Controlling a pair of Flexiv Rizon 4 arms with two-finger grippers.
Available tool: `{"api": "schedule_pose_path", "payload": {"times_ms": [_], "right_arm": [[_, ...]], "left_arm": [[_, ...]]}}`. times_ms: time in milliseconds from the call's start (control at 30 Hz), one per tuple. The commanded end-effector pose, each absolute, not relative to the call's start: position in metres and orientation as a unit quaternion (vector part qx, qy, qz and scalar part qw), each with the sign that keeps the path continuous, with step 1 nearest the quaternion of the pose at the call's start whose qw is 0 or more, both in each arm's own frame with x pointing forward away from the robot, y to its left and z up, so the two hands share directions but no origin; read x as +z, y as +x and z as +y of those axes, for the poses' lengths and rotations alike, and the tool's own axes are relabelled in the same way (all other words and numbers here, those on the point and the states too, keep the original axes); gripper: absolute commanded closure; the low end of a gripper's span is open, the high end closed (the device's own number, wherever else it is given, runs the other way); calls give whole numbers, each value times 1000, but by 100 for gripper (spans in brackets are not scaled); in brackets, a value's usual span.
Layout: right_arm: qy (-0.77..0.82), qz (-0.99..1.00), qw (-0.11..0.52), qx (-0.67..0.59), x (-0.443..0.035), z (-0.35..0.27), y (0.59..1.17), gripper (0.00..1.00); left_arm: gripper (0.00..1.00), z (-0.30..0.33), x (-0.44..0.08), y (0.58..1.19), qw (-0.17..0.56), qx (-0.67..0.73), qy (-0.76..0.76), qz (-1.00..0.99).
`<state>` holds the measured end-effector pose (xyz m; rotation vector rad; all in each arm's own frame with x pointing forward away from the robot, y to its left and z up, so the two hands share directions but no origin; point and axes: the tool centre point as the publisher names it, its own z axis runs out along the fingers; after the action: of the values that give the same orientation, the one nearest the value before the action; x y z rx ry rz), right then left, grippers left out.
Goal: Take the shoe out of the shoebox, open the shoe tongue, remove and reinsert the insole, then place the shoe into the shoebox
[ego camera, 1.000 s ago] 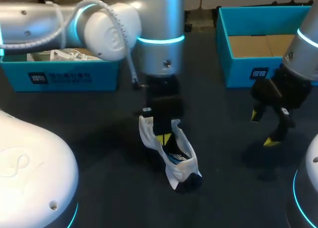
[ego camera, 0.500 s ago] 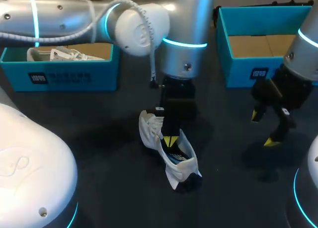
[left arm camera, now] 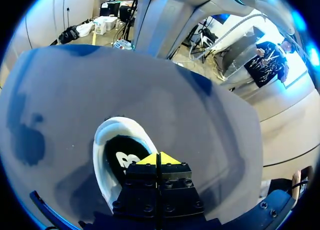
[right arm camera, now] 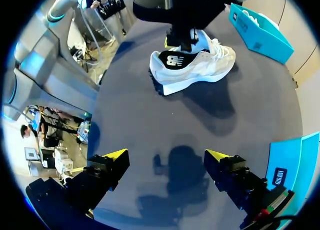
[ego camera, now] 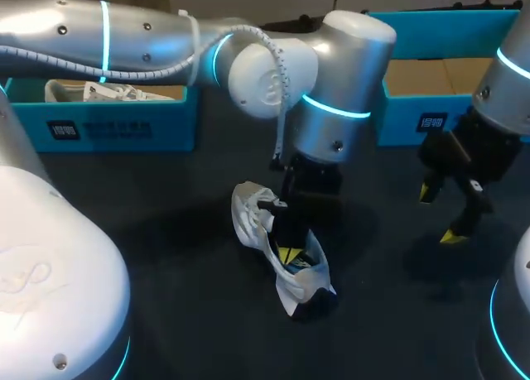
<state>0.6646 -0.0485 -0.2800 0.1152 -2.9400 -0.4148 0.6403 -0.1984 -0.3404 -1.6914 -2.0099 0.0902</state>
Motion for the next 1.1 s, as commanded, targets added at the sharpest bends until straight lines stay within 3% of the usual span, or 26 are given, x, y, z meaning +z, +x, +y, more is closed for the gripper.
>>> {"api": "schedule_pose_path", "payload": {"times_ms": [33, 1100], "right_arm": [[39, -986, 84, -138, -281, -48, 664, 0], [39, -986, 84, -138, -281, -48, 664, 0]], "left_arm": [[100, -198, -349, 642, 255, 43, -623, -738], [100, -213, -404, 646, 184, 87, -577, -791]]}}
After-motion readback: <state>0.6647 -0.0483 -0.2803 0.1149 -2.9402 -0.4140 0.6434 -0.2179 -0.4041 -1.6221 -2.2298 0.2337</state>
